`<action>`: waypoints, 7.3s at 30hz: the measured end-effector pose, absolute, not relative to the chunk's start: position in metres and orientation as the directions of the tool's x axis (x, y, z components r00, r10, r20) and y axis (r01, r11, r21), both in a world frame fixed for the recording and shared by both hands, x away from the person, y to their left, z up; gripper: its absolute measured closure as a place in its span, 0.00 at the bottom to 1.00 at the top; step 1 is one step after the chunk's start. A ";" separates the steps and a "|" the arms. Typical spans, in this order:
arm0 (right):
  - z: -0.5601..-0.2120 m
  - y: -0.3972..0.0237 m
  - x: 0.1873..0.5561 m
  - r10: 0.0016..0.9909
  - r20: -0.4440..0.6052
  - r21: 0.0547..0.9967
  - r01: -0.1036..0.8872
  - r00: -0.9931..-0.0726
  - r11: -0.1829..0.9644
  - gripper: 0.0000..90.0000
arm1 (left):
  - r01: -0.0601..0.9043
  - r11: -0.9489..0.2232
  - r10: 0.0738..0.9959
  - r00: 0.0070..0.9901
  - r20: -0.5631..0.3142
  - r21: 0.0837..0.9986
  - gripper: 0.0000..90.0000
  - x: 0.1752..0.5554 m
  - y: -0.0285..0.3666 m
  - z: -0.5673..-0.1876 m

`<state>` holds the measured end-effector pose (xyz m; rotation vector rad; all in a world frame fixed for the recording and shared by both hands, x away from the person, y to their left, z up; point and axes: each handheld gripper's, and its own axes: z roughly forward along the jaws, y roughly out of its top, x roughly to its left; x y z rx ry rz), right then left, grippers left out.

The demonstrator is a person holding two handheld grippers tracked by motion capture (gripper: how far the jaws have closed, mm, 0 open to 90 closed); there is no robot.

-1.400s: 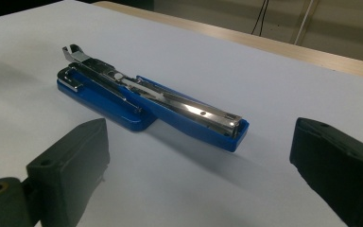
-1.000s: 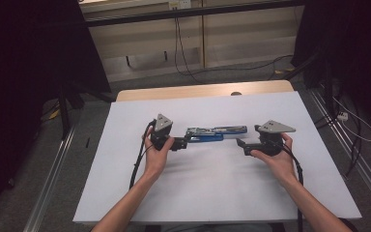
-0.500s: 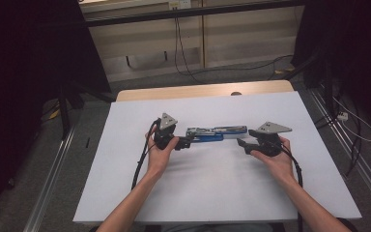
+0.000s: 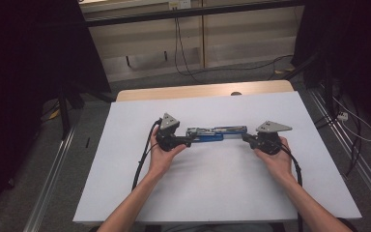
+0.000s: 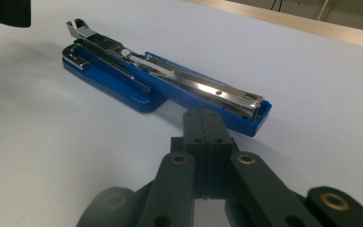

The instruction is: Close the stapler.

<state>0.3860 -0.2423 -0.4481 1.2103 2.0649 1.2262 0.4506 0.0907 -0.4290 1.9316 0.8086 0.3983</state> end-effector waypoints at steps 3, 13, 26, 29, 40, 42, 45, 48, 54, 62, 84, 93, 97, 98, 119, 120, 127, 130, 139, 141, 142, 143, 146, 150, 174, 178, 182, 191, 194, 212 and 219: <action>-0.449 -0.244 0.387 0.860 0.055 0.860 0.461 -0.508 0.217 1.00 | 0.378 -0.308 0.684 0.726 -0.073 0.873 0.32 0.449 0.090 -0.428; -0.449 -0.247 0.388 0.865 0.049 0.861 0.460 -0.499 0.217 1.00 | 0.386 -0.369 0.644 0.762 -0.067 0.846 0.74 0.446 0.083 -0.433; -0.450 -0.245 0.391 0.859 0.023 0.853 0.458 -0.512 0.250 1.00 | 0.384 -0.413 0.641 0.766 -0.035 0.826 1.00 0.448 0.067 -0.440; -0.451 -0.245 0.391 0.858 0.024 0.847 0.466 -0.513 0.255 1.00 | 0.382 -0.421 0.647 0.762 -0.023 0.823 1.00 0.450 0.067 -0.441; -0.453 -0.245 0.393 0.858 0.025 0.829 0.490 -0.514 0.270 1.00 | 0.387 -0.457 0.642 0.767 -0.004 0.801 1.00 0.453 0.068 -0.448; -0.450 -0.245 0.399 0.860 0.034 0.822 0.504 -0.509 0.266 1.00 | 0.395 -0.440 0.637 0.770 -0.029 0.806 1.00 0.455 0.069 -0.450; -0.450 -0.244 0.400 0.860 0.028 0.810 0.516 -0.509 0.278 1.00 | 0.393 -0.441 0.637 0.770 -0.027 0.807 1.00 0.454 0.069 -0.450; -0.453 -0.242 0.402 0.863 0.023 0.789 0.539 -0.505 0.294 1.00 | 0.387 -0.451 0.633 0.774 -0.017 0.805 1.00 0.454 0.069 -0.450; -0.457 -0.242 0.408 0.864 0.021 0.760 0.569 -0.503 0.313 1.00 | 0.384 -0.455 0.628 0.778 -0.016 0.803 1.00 0.455 0.071 -0.449; -0.459 -0.238 0.412 0.865 0.017 0.745 0.583 -0.502 0.324 1.00 | 0.391 -0.446 0.633 0.774 -0.025 0.805 1.00 0.454 0.071 -0.450; -0.459 -0.237 0.416 0.878 0.043 0.747 0.599 -0.476 0.289 1.00 | 0.389 -0.436 0.623 0.781 -0.039 0.812 1.00 0.456 0.071 -0.451; -0.459 -0.236 0.418 0.872 0.042 0.753 0.589 -0.488 0.294 1.00 | 0.381 -0.440 0.624 0.781 -0.028 0.813 1.00 0.455 0.070 -0.451; -0.459 -0.237 0.418 0.870 0.043 0.763 0.578 -0.490 0.288 1.00 | 0.381 -0.440 0.623 0.781 -0.028 0.813 1.00 0.455 0.070 -0.451; -0.459 -0.237 0.418 0.870 0.043 0.763 0.578 -0.490 0.288 1.00 | 0.381 -0.440 0.623 0.781 -0.028 0.813 1.00 0.455 0.070 -0.451; -0.458 -0.234 0.418 0.869 0.049 0.785 0.557 -0.493 0.271 1.00 | 0.387 -0.430 0.628 0.778 -0.039 0.816 1.00 0.455 0.070 -0.452; -0.458 -0.233 0.418 0.868 0.048 0.784 0.557 -0.495 0.274 1.00 | 0.385 -0.433 0.627 0.778 -0.034 0.815 1.00 0.455 0.070 -0.452; -0.457 -0.233 0.418 0.868 0.049 0.788 0.553 -0.495 0.271 1.00 | 0.381 -0.433 0.625 0.780 -0.032 0.817 1.00 0.455 0.070 -0.452; -0.457 -0.233 0.418 0.867 0.050 0.792 0.548 -0.495 0.268 1.00 | 0.382 -0.433 0.624 0.781 -0.035 0.817 1.00 0.455 0.070 -0.452; -0.457 -0.232 0.418 0.864 0.047 0.800 0.536 -0.500 0.267 1.00 | 0.382 -0.428 0.627 0.778 -0.036 0.819 1.00 0.455 0.070 -0.452; -0.457 -0.231 0.418 0.863 0.048 0.806 0.530 -0.503 0.264 1.00 | 0.385 -0.426 0.627 0.778 -0.039 0.818 1.00 0.455 0.070 -0.452; -0.457 -0.231 0.418 0.863 0.049 0.808 0.528 -0.504 0.262 1.00 | 0.385 -0.426 0.627 0.778 -0.040 0.818 1.00 0.455 0.070 -0.452; -0.456 -0.231 0.418 0.861 0.050 0.811 0.523 -0.507 0.260 1.00 | 0.385 -0.428 0.626 0.779 -0.039 0.818 1.00 0.455 0.070 -0.452; -0.456 -0.230 0.417 0.859 0.050 0.815 0.518 -0.509 0.259 1.00 | 0.385 -0.425 0.627 0.778 -0.041 0.819 1.00 0.455 0.070 -0.452; -0.456 -0.229 0.417 0.858 0.052 0.821 0.511 -0.511 0.255 1.00 | 0.380 -0.430 0.627 0.778 -0.031 0.819 1.00 0.455 0.070 -0.453; -0.449 -0.237 0.414 0.859 0.120 0.860 0.484 -0.497 0.160 0.86 | 0.387 -0.421 0.611 0.790 -0.059 0.820 0.89 0.442 0.068 -0.451; -0.447 -0.239 0.413 0.861 0.136 0.857 0.494 -0.491 0.146 0.76 | 0.377 -0.417 0.603 0.796 -0.058 0.827 0.81 0.436 0.066 -0.449; -0.446 -0.240 0.412 0.861 0.150 0.861 0.492 -0.486 0.127 0.67 | 0.382 -0.413 0.603 0.795 -0.066 0.827 0.71 0.435 0.069 -0.448; -0.443 -0.241 0.409 0.861 0.164 0.872 0.479 -0.482 0.102 0.36 | 0.399 -0.395 0.638 0.767 -0.066 0.827 0.50 0.433 0.078 -0.444; -0.443 -0.239 0.409 0.862 0.166 0.868 0.485 -0.479 0.102 0.28 | 0.404 -0.390 0.651 0.756 -0.062 0.828 0.42 0.431 0.081 -0.442; -0.433 -0.236 0.392 0.879 0.140 0.899 0.430 -0.457 0.080 0.03 | 0.357 -0.361 0.663 0.748 -0.032 0.861 0.04 0.422 0.096 -0.429; -0.429 -0.239 0.382 0.875 0.146 0.907 0.415 -0.461 0.068 0.03 | 0.344 -0.315 0.693 0.720 -0.034 0.884 0.04 0.413 0.111 -0.423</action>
